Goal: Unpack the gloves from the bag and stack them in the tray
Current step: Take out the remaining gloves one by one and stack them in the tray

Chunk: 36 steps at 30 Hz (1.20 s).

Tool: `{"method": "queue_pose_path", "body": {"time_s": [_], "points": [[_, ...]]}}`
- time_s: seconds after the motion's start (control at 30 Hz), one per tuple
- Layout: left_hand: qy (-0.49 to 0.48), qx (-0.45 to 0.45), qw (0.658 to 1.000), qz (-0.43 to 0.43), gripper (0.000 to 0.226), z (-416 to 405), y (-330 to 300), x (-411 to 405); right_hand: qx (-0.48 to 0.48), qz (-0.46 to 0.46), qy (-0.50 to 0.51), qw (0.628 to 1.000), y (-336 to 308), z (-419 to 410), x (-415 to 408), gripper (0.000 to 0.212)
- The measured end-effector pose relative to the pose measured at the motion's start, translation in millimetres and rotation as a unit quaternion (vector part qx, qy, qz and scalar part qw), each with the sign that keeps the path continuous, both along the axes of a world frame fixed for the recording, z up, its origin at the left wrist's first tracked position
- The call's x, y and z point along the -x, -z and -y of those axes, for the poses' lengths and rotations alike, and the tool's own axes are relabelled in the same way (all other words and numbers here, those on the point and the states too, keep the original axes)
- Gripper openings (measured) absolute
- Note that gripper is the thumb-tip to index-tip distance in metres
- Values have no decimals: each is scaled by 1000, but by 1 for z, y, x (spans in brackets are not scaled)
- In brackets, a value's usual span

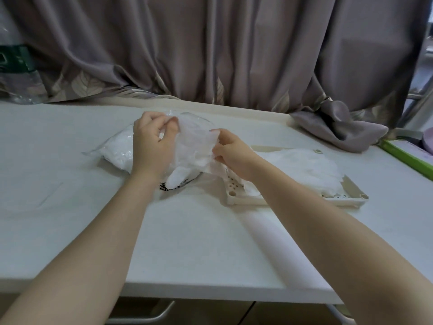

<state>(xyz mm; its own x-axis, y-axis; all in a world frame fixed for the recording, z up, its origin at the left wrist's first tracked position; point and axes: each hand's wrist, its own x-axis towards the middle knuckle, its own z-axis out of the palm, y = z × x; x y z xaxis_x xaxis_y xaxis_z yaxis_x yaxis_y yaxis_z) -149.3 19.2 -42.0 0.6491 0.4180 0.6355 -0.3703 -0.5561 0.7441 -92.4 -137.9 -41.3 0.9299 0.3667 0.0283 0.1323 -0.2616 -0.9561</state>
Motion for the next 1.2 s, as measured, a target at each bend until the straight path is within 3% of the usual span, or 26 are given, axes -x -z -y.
{"method": "queue_pose_path", "body": {"time_s": [0.07, 0.2, 0.3, 0.47, 0.57, 0.63, 0.73, 0.8, 0.9, 1.0, 1.1, 1.2], "points": [[0, -3, 1000, -12, 34, -3, 1, -2, 70, -5, -38, 997, -5, -13, 1, 57], [-14, 7, 999, -51, 25, -11, 4, -5, 95, 51, -91, 990, -27, -28, 9, 61], [-15, -13, 998, -59, 20, -18, 4, -7, 11, 85, -88, 992, -43, -36, 13, 34], [8, -37, 998, -45, 26, -15, 5, -5, 126, 217, -48, 967, -45, -46, 8, 16], [14, -41, 999, -25, 13, -13, 7, -6, 121, 188, -8, 975, -41, -40, 4, 14], [27, -71, 997, -4, 17, -11, 8, -6, 117, 160, 11, 980, -36, -32, 0, 16], [41, -158, 986, 38, 25, -12, 9, -7, -30, 50, 54, 997, -29, -19, -5, 19], [93, -237, 966, 50, 23, -11, 12, -10, -136, -19, 83, 987, -29, -9, -7, 21], [176, -315, 933, 5, 24, -6, 20, -13, -168, -36, 88, 981, -32, -3, -5, 23], [149, -270, 950, -37, 23, -1, 23, -11, -146, -18, 100, 984, -36, -7, 1, 23], [91, -146, 984, -43, 14, 1, 18, -5, -106, 16, 143, 984, -41, -7, 0, 23], [85, -14, 996, -9, 17, 4, 12, 0, -93, 61, 178, 978, -50, -1, -1, 24]]}}
